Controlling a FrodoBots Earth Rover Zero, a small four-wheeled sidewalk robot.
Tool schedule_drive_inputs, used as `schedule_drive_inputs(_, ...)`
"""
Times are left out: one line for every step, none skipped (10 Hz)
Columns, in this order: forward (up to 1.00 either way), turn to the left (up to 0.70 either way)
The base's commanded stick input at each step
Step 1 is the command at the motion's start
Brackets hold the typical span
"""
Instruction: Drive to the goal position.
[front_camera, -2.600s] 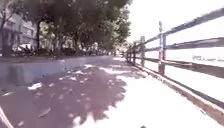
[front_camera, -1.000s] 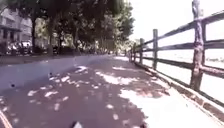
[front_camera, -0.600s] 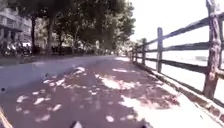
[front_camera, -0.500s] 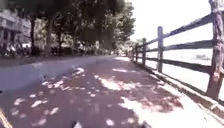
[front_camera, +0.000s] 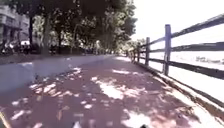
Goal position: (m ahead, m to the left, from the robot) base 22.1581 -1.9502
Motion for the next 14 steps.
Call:
schedule_drive_inputs(0.7, 0.0)
schedule_drive_inputs(0.7, 0.0)
schedule_drive_inputs(0.7, 0.0)
schedule_drive_inputs(0.7, 0.0)
schedule_drive_inputs(0.7, 0.0)
schedule_drive_inputs(0.7, 0.0)
schedule_drive_inputs(0.7, 0.0)
schedule_drive_inputs(0.7, -0.19)
schedule_drive_inputs(0.7, -0.35)
schedule_drive_inputs(0.7, -0.02)
schedule_drive_inputs(0.7, 0.0)
schedule_drive_inputs(0.7, 0.0)
schedule_drive_inputs(0.7, 0.0)
schedule_drive_inputs(0.7, 0.0)
